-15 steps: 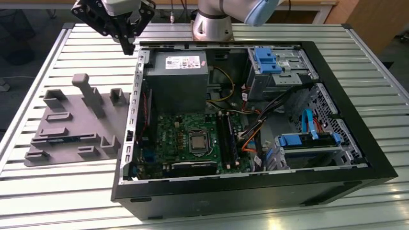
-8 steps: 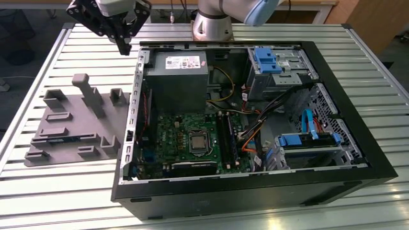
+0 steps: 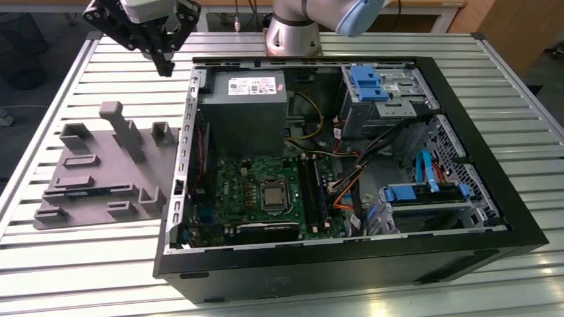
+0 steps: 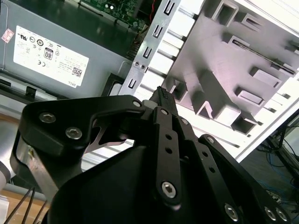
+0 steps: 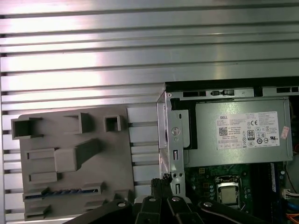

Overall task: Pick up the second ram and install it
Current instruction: 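Reach for the second ram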

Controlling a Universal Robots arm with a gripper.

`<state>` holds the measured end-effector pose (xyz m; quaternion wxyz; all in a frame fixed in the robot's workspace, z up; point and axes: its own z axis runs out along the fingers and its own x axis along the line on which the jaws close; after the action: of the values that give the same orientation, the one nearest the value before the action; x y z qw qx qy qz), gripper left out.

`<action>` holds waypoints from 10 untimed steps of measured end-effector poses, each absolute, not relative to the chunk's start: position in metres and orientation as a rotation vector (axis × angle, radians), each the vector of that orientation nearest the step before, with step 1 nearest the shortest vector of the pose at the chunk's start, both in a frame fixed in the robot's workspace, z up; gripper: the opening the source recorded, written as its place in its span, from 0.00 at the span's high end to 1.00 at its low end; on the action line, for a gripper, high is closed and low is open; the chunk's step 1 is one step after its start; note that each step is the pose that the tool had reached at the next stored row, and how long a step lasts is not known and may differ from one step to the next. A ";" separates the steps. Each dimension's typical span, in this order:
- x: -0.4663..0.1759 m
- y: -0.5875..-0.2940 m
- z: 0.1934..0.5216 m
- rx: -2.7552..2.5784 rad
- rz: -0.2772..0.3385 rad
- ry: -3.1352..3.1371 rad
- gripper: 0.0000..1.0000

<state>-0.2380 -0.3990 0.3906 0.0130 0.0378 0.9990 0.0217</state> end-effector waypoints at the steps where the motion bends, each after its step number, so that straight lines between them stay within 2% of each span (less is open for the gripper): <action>1: -0.239 -0.399 0.391 0.118 0.068 3.113 0.89; 10: -0.248 -0.399 0.390 0.118 0.068 3.113 0.89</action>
<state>-0.2483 -0.3989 0.3901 0.0129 0.0379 0.9990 0.0217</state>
